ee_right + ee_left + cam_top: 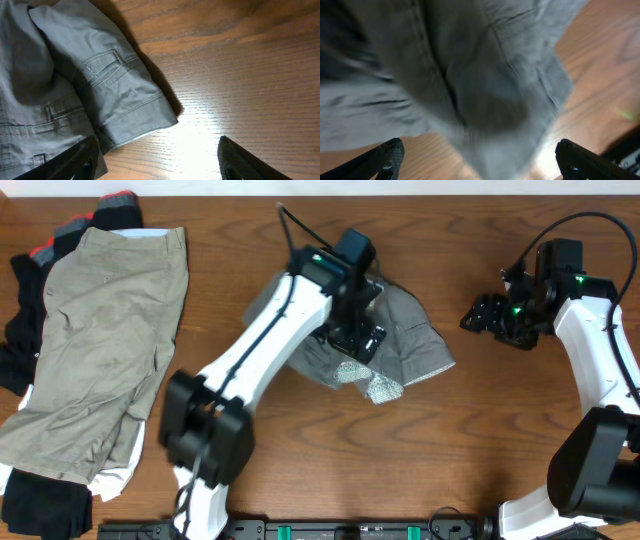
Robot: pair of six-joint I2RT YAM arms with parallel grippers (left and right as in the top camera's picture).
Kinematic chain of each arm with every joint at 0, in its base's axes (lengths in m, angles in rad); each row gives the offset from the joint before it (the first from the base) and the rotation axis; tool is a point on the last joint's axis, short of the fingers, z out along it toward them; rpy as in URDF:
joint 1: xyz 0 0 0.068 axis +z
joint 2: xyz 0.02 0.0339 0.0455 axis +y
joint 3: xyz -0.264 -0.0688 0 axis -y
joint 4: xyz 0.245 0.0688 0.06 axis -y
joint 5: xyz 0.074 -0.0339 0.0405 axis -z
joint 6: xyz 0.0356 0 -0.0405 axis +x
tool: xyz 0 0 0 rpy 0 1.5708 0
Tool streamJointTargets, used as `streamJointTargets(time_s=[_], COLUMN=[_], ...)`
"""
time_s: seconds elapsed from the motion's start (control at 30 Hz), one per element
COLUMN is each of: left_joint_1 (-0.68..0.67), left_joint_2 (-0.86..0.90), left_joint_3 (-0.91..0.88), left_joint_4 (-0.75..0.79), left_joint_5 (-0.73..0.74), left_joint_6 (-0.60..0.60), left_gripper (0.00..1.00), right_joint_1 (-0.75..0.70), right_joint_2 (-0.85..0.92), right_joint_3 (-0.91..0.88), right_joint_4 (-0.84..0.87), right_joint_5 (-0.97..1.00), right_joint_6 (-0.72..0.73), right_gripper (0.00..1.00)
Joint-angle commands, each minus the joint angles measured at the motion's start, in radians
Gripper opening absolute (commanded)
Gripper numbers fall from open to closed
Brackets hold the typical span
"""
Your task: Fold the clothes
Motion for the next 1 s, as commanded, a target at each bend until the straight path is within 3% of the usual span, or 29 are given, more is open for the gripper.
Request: streamJointTargets(time_s=[0.0, 0.1, 0.13, 0.23, 0.3, 0.97], left_joint_1=[-0.001, 0.001, 0.001, 0.003, 0.007, 0.075], left_joint_2=[0.082, 0.108, 0.108, 0.099, 0.091, 0.015], left_joint_3=[0.015, 0.015, 0.015, 0.016, 0.017, 0.017], left_joint_4=[-0.003, -0.003, -0.002, 0.016, 0.025, 0.036], left_joint_5=[0.015, 0.015, 0.015, 0.015, 0.013, 0.008], left_joint_6=[-0.064, -0.065, -0.064, -0.068, -0.088, -0.131], left_gripper=[0.98, 0.95, 0.85, 0.33, 0.08, 0.06], right_joint_1=[-0.005, -0.005, -0.005, 0.002, 0.017, 0.201], right_joint_2=[-0.013, -0.013, -0.013, -0.013, -0.013, -0.011], right_joint_3=[-0.003, -0.003, -0.003, -0.004, -0.017, -0.394], right_joint_4=[0.001, 0.002, 0.003, 0.006, 0.025, 0.516], right_joint_5=[0.007, 0.006, 0.006, 0.006, 0.006, 0.179], right_joint_6=[-0.018, -0.018, -0.018, -0.018, -0.018, -0.051], right_gripper=[0.74, 0.73, 0.72, 0.69, 0.67, 0.54])
